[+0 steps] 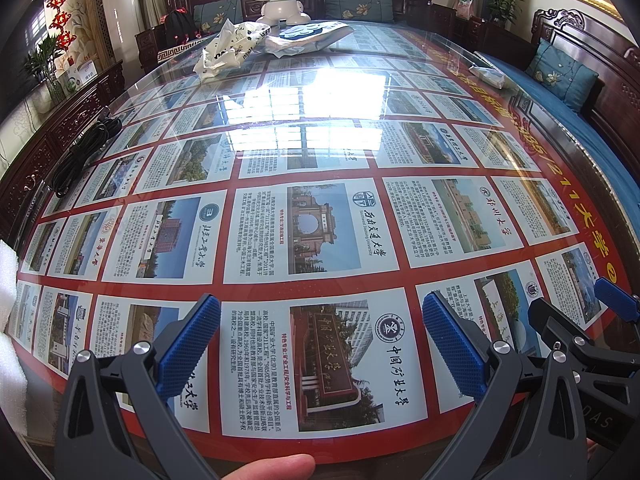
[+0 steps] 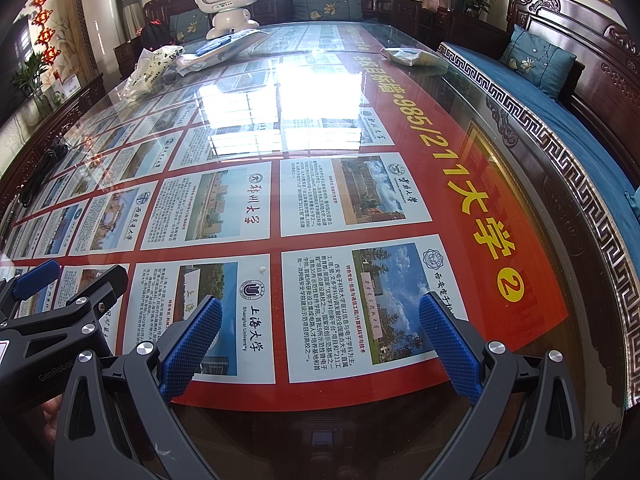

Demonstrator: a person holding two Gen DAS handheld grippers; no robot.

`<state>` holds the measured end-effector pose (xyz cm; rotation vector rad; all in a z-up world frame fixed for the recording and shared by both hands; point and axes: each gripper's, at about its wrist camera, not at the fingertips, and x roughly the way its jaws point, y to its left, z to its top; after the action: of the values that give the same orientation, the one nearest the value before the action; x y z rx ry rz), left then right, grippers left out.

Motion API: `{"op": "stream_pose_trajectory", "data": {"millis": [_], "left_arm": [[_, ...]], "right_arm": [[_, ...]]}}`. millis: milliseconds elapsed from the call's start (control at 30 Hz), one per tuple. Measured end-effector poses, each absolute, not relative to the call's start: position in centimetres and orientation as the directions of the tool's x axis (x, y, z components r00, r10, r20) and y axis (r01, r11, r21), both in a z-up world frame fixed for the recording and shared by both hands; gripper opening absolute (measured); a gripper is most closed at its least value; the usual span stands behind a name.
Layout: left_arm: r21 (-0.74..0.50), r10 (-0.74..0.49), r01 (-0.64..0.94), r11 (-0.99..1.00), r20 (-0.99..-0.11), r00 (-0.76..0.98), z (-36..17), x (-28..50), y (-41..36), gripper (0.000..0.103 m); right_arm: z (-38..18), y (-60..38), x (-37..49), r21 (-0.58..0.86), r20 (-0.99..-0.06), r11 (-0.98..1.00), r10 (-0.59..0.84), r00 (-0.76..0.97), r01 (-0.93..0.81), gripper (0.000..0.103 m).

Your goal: Collect trash

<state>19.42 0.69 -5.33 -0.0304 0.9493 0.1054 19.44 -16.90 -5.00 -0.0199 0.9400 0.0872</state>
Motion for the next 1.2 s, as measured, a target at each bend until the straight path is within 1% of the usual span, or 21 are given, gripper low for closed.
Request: {"op": "stream_pose_trajectory", "data": {"millis": [1000,1200], "left_arm": [[0.015,0.068,-0.096,0.995,-0.812,0.58,-5.38,19.37,0.72,0.099],[0.019,0.075,-0.103,0.994,-0.813,0.577,-5.38,19.38,0.79,0.101]], "right_arm": [[-5.0,-16.91,19.44,0.021,-0.807,0.996,0.066,0.587,-0.083,0.095],[-5.0,-16.9,19.44,0.021,-0.807,0.996,0.066,0.587,-0.083,0.095]]}}
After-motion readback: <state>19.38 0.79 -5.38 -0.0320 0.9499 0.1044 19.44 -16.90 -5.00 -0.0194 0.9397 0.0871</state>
